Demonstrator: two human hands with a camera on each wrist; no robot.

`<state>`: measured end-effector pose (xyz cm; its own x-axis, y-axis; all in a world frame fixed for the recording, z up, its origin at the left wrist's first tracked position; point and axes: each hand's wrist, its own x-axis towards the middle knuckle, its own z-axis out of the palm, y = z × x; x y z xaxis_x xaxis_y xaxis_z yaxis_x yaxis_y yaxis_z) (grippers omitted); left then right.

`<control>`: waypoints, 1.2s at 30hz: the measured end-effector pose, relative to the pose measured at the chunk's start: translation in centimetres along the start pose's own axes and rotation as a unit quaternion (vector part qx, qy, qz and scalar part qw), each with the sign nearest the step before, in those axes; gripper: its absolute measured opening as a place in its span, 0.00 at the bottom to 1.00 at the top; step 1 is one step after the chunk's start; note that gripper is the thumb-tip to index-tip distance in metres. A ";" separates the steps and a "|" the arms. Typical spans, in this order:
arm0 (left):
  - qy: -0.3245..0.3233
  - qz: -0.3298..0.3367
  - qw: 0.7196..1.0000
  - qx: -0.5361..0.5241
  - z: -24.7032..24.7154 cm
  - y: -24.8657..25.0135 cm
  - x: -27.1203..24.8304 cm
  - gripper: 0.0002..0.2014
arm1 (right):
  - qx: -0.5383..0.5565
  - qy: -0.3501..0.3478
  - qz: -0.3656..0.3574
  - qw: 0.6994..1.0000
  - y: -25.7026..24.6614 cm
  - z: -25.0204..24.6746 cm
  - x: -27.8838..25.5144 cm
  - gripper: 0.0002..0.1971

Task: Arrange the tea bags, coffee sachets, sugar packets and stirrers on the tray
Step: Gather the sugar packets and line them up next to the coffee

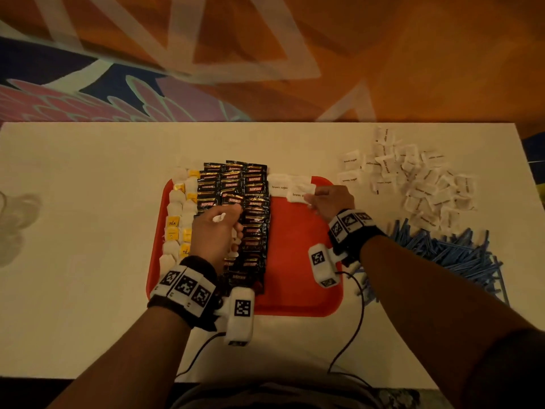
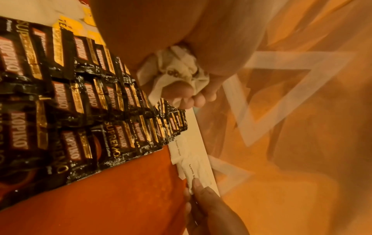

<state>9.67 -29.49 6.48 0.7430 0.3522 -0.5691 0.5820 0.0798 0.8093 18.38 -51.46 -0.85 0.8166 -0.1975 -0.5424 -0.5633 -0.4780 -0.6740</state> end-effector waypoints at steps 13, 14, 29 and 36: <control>0.023 -0.014 1.000 0.014 -1.5 -0.5 2.2 0.06 | -0.132 0.052 0.009 0.990 0.0 2.0 3.6 0.15; 0.024 -0.015 1.000 0.013 -1.5 -0.5 2.2 0.06 | -0.135 0.059 0.005 0.989 0.0 2.0 3.5 0.15; -0.028 -0.067 0.997 -0.028 -1.6 -0.5 1.9 0.14 | -0.175 0.036 -0.185 0.966 0.9 3.4 2.4 0.14; -0.135 -0.118 0.977 -0.120 -0.9 0.5 0.8 0.30 | -0.040 0.009 -0.190 0.981 -1.8 1.8 -1.5 0.06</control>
<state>10.24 -28.32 6.60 0.6762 0.0419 -0.7356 0.6779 0.3558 0.6434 17.97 -48.74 0.26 0.9682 -0.0072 -0.2501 -0.2069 -0.5852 -0.7841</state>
